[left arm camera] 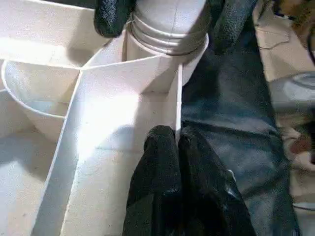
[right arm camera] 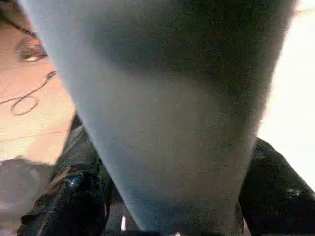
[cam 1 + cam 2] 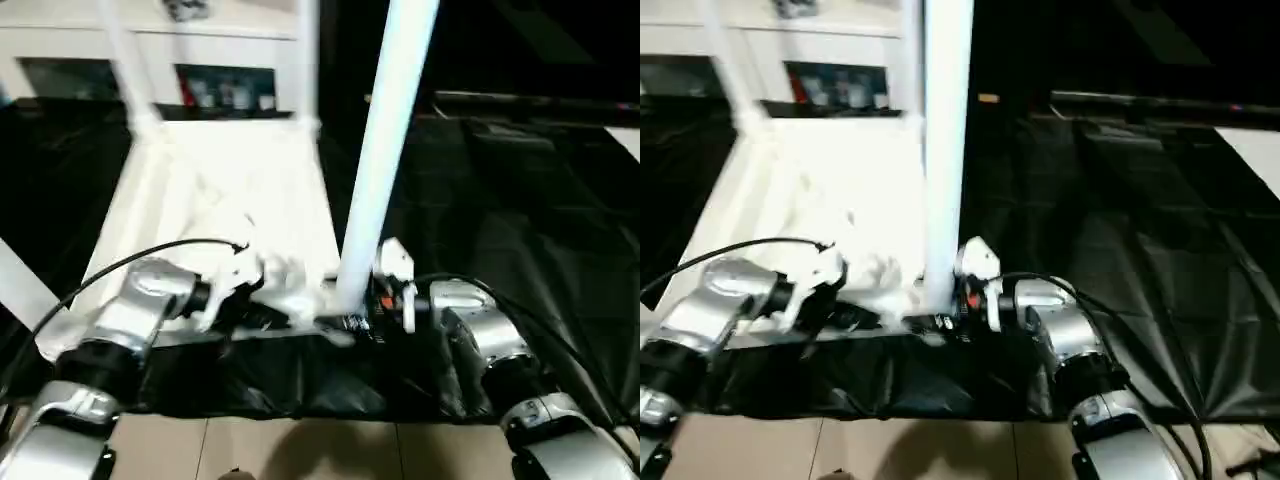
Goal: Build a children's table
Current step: Rotate leg to tighten
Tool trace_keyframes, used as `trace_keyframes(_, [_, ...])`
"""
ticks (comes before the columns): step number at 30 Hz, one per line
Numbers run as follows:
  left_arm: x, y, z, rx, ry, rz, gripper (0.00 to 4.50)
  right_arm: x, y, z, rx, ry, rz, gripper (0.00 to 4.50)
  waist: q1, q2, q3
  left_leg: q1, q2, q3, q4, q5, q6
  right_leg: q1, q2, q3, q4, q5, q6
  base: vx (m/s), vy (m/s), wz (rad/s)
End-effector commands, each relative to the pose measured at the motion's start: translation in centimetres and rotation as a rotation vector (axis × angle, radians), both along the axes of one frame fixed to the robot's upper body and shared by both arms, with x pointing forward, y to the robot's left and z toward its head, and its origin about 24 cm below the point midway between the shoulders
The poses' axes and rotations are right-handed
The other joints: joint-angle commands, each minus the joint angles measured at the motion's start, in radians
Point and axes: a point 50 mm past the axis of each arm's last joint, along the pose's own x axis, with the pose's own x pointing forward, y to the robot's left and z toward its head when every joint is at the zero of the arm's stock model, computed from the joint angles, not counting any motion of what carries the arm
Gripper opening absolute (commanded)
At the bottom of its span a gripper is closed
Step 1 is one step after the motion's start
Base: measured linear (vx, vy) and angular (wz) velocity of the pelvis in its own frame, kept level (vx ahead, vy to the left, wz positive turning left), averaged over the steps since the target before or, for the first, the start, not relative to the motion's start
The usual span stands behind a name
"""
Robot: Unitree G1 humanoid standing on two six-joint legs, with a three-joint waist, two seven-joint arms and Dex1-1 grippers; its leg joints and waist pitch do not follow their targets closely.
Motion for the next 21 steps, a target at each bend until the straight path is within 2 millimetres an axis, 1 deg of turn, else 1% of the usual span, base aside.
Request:
trace_keyframes(1, [-0.1,-1.5,0.5,-0.039,0.002,-0.071,0.0,-1.0,0.8,-1.0,-0.045,0.072,0.11,3.04,-0.002,0.005,-0.054,0.0,0.039,-0.004,-0.061,-0.172,0.054,0.055,-0.082,0.069,-0.076,-0.251,-0.153,0.0,0.0,0.0])
trace_keyframes(2, [-0.1,-1.4,0.5,-0.037,0.003,-0.078,0.0,-1.1,0.9,-1.0,-0.044,0.078,0.12,2.97,0.002,0.007,-0.055,-0.001,0.039,-0.005,-0.061,-0.167,0.053,0.055,-0.083,0.07,-0.074,-0.245,-0.155,0.0,0.0,0.0])
trace_keyframes(3, [-0.1,-1.4,0.5,-0.034,0.008,-0.083,0.0,-1.1,0.9,-1.0,-0.038,0.087,0.125,2.89,0.004,0.005,-0.055,-0.001,0.038,-0.004,-0.059,-0.165,0.055,0.056,-0.083,0.07,-0.074,-0.238,-0.155,0.0,0.0,0.0])
trace_keyframes(4, [-0.1,-1.3,0.5,-0.032,0.012,-0.087,0.0,-1.2,1.0,-1.0,-0.032,0.095,0.131,2.7,0.006,0.008,-0.055,-0.002,0.038,-0.005,-0.06,-0.167,0.053,0.056,-0.083,0.07,-0.074,-0.242,-0.154,0.0,0.0,0.0])
trace_keyframes(5, [-0.1,-1.3,0.6,-0.033,0.014,-0.087,0.0,-1.2,1.1,-1.0,-0.027,0.098,0.133,2.7,0.008,0.006,-0.056,-0.001,0.038,-0.004,-0.059,-0.164,0.051,0.056,-0.084,0.07,-0.074,-0.24,-0.152,0.0,0.0,0.0])
trace_keyframes(7, [0.0,-1.3,0.6,-0.038,0.012,-0.078,0.0,-1.3,1.1,-1.0,-0.016,0.103,0.126,2.65,0.009,0.009,-0.055,-0.002,0.038,-0.005,-0.06,-0.169,0.045,0.056,-0.084,0.069,-0.076,-0.254,-0.147,0.0,0.0,0.0])
trace_keyframes(8, [0.1,-1.4,0.7,-0.042,0.002,-0.057,0.0,-1.3,1.2,-1.0,0.007,0.107,0.097,2.59,0.01,0.011,-0.055,-0.001,0.037,-0.006,-0.061,-0.174,0.041,0.056,-0.084,0.069,-0.077,-0.267,-0.142,0.0,0.0,0.0])
trace_keyframes(9, [0.2,-1.4,0.7,-0.043,0.0,-0.053,0.0,-1.3,1.2,-1.0,0.012,0.109,0.09,2.59,0.01,0.011,-0.055,-0.001,0.037,-0.006,-0.061,-0.174,0.041,0.056,-0.084,0.069,-0.077,-0.267,-0.142,0.0,0.0,0.0])
trace_keyframes(11, [0.6,-1.6,0.5,-0.037,-0.027,-0.004,0.0,-1.1,1.2,-1.1,0.036,0.115,0.021,2.56,0.01,0.01,-0.055,-0.001,0.038,-0.006,-0.061,-0.177,0.038,0.055,-0.083,0.069,-0.078,-0.268,-0.137,0.0,0.0,0.0])
trace_keyframes(13, [1.3,-1.8,0.3,-0.003,-0.068,0.081,0.0,-0.7,1.3,-1.1,0.057,0.095,-0.1,2.56,0.01,0.01,-0.052,0.002,0.037,-0.006,-0.063,-0.195,0.03,0.053,-0.082,0.068,-0.084,-0.3,-0.128,0.0,0.0,0.0])
trace_keyframes(14, [1.8,-2.0,0.2,0.015,-0.094,0.146,0.0,-0.2,1.2,-1.2,0.052,0.073,-0.206,2.56,0.009,0.011,-0.049,0.004,0.036,-0.007,-0.065,-0.216,0.02,0.051,-0.083,0.069,-0.089,-0.341,-0.118,0.0,0.0,0.0])
trace_keyframes(15, [1.8,-2.0,0.2,0.015,-0.094,0.146,0.0,-0.2,1.2,-1.2,0.052,0.073,-0.207,2.55,0.007,0.01,-0.047,0.006,0.036,-0.009,-0.068,-0.229,0.012,0.051,-0.085,0.068,-0.093,-0.373,-0.109,0.0,0.0,0.0])
trace_keyframes(16, [2.3,-2.7,0.3,-0.01,-0.107,0.207,0.0,0.3,1.3,-1.3,0.07,0.053,-0.337,2.55,0.005,0.007,-0.046,0.008,0.031,-0.011,-0.068,-0.252,0.004,0.053,-0.088,0.066,-0.101,-0.445,-0.085,0.0,0.0,0.0])
trace_keyframes(17, [2.5,-3.1,0.4,-0.017,-0.119,0.229,0.0,0.6,1.3,-1.5,0.063,0.046,-0.412,2.54,0.003,0.009,-0.043,0.014,0.029,-0.012,-0.067,-0.269,-0.002,0.046,-0.09,0.064,-0.111,-0.51,-0.064,0.0,0.0,0.0])
trace_keyframes(18, [2.5,-3.3,0.4,-0.019,-0.121,0.236,0.0,0.7,1.4,-1.5,0.062,0.041,-0.438,2.54,-0.001,0.005,-0.046,0.009,0.027,-0.014,-0.067,-0.262,-0.006,0.051,-0.092,0.063,-0.112,-0.527,-0.051,0.0,0.0,0.0])
trace_keyframes(19, [2.7,-4.0,0.4,-0.029,-0.127,0.259,0.0,0.9,1.6,-1.6,0.07,0.029,-0.518,2.54,-0.008,0.008,-0.047,0.002,0.029,-0.016,-0.07,-0.252,-0.009,0.053,-0.089,0.062,-0.111,-0.511,-0.044,0.0,0.0,0.0])
trace_keyframes(20, [2.7,-4.0,0.4,-0.029,-0.127,0.259,0.0,0.9,1.6,-1.6,0.07,0.029,-0.518,2.53,-0.011,0.006,-0.047,0.002,0.027,-0.016,-0.069,-0.25,-0.006,0.052,-0.089,0.062,-0.113,-0.507,-0.042,0.0,0.0,0.0])
trace_keyframes(21, [2.8,-4.5,0.4,-0.038,-0.129,0.276,0.0,0.9,1.9,-1.7,0.074,0.029,-0.561,2.53,-0.016,0.008,-0.05,0.003,0.025,-0.015,-0.067,-0.247,0.002,0.052,-0.088,0.063,-0.111,-0.486,-0.047,0.0,0.0,0.0])
